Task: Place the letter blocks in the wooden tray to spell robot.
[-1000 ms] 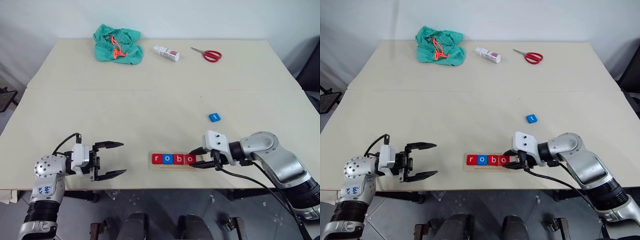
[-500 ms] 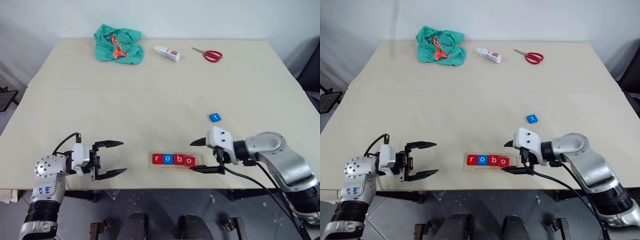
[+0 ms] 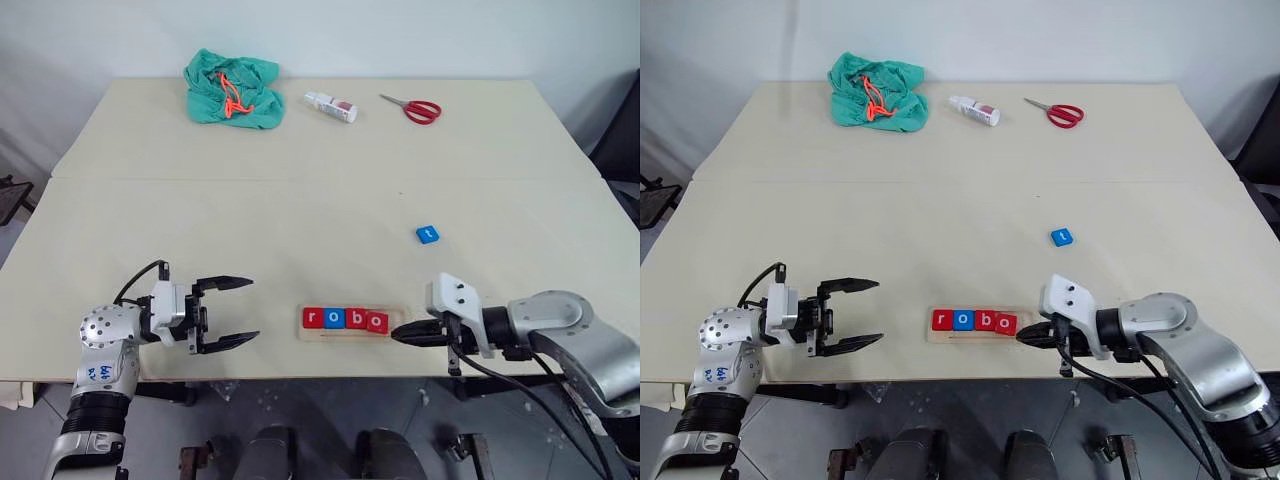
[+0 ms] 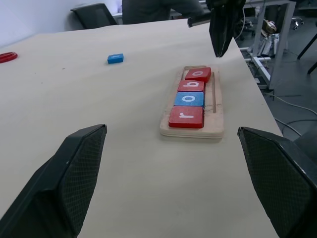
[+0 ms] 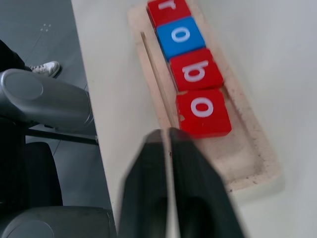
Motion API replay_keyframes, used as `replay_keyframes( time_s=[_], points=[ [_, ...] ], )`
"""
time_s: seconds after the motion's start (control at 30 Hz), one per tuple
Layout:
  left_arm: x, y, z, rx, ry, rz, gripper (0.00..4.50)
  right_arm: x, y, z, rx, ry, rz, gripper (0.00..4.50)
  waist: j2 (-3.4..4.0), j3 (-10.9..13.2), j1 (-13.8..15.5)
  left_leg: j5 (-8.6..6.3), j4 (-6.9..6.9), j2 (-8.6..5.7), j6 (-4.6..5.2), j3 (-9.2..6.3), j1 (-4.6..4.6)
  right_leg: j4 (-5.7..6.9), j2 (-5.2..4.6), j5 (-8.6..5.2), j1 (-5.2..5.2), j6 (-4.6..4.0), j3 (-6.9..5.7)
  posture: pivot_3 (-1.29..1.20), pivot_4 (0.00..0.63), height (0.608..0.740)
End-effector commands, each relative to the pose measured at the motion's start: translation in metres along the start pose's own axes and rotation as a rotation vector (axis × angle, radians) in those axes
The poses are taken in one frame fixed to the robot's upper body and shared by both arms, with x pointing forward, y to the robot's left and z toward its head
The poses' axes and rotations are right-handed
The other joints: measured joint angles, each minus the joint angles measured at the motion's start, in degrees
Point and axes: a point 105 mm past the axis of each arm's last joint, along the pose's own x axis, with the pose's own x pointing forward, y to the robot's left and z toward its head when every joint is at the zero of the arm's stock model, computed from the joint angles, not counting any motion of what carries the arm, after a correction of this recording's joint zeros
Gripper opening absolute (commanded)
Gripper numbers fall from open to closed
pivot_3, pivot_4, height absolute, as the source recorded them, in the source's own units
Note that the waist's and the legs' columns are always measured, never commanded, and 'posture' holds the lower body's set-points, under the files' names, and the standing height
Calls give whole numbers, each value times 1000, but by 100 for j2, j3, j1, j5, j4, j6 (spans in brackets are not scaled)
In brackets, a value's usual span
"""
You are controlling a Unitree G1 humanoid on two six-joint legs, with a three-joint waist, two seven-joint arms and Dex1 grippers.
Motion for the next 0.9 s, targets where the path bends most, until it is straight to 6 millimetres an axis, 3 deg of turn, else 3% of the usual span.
replay_keyframes(
  time_s=[0.03,0.47,0.9],
  points=[
    [-3,-3,4,25,4,-4,4500,5,1,5,-38,-16,18,42,0,0,-3,0,0,0,0,0,0,0,0,0,0,0,0,0,150,740],
    [-10,-9,5,20,23,18,4500,23,-8,6,-66,-22,32,42,0,0,-7,0,2,0,0,-3,0,0,-1,0,1,0,0,0,150,740],
    [-6,-5,4,21,17,17,4500,4,-6,21,-99,-44,-1,42,0,0,7,0,2,0,0,-4,0,0,-1,0,1,0,-1,0,150,740]
  ],
)
